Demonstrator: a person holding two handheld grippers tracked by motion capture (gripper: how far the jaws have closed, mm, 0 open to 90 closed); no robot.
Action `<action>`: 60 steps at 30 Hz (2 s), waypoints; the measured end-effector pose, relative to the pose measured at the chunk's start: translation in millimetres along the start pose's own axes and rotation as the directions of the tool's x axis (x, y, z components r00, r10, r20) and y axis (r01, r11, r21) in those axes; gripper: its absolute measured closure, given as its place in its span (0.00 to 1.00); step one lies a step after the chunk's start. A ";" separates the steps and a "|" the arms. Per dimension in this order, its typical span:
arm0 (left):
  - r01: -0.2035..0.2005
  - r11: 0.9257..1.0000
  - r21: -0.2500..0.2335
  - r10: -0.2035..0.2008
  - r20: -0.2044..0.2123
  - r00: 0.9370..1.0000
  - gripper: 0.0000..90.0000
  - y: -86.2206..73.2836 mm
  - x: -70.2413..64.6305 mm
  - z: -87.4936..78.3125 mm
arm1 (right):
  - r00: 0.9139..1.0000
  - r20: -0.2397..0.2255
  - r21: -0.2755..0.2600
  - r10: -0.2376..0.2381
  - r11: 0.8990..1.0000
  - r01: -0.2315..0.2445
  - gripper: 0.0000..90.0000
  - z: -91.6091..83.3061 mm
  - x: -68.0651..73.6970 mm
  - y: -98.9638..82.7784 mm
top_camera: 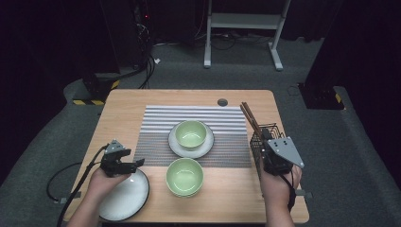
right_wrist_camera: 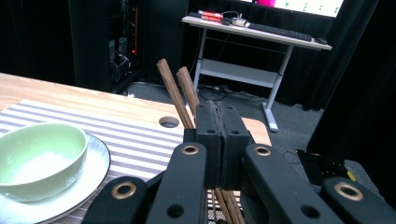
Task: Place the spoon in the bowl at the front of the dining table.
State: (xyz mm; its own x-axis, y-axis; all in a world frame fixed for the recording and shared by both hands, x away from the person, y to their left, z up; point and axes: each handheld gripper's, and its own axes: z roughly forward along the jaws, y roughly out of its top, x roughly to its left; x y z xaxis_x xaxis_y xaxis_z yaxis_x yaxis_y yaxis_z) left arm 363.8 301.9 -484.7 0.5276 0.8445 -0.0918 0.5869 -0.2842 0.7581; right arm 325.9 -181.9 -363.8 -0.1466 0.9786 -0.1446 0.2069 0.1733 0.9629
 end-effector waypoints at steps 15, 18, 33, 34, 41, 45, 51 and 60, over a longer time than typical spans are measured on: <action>-0.011 1.000 -0.010 0.011 0.003 1.000 0.25 1.4 -2.0 0.8 | 1.000 -0.003 -0.047 0.027 0.999 -0.027 0.99 -4.4 -1.1 10.4; -0.017 1.000 -0.008 0.017 -0.001 1.000 0.25 1.8 -2.9 0.9 | 1.000 0.001 -0.059 0.026 0.998 -0.025 0.99 -6.8 -1.6 13.6; -0.022 1.000 0.010 0.023 -0.030 0.999 0.23 3.7 -4.8 0.9 | 1.000 0.005 -0.097 0.029 0.995 -0.028 0.99 -12.2 -1.5 22.3; -0.022 1.000 0.010 0.022 -0.030 0.999 0.23 3.7 -4.7 0.8 | 1.000 0.005 -0.100 0.030 0.995 -0.030 0.99 -12.8 -1.5 23.1; -0.007 1.000 0.008 0.008 -0.009 1.000 0.24 4.0 -3.8 0.2 | 1.000 0.001 -0.118 0.030 0.993 -0.029 0.99 -16.2 0.0 29.0; -0.005 1.000 0.013 0.005 0.001 1.000 0.24 4.0 -3.2 0.4 | 1.000 -0.002 -0.131 0.026 0.991 -0.026 0.99 -18.2 1.4 32.7; 0.008 1.000 0.004 -0.008 0.017 1.000 0.24 4.3 -1.7 -0.7 | 1.000 -0.004 -0.145 0.028 0.989 -0.028 0.99 -19.7 3.0 37.5; 0.023 1.000 -0.010 -0.023 0.067 0.997 0.19 3.7 0.4 -1.4 | 1.000 -0.014 -0.164 0.023 0.986 -0.025 0.99 -22.4 6.9 42.7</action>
State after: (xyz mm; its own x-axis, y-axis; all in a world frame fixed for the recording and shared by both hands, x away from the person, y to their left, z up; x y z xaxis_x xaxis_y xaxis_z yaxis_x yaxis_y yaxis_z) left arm 365.3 301.8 -481.0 0.5543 0.8183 -0.1521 0.5928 -0.2599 0.7623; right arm 312.1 -170.2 -318.6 -0.1554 0.9806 -0.1196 0.0492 0.1286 0.9905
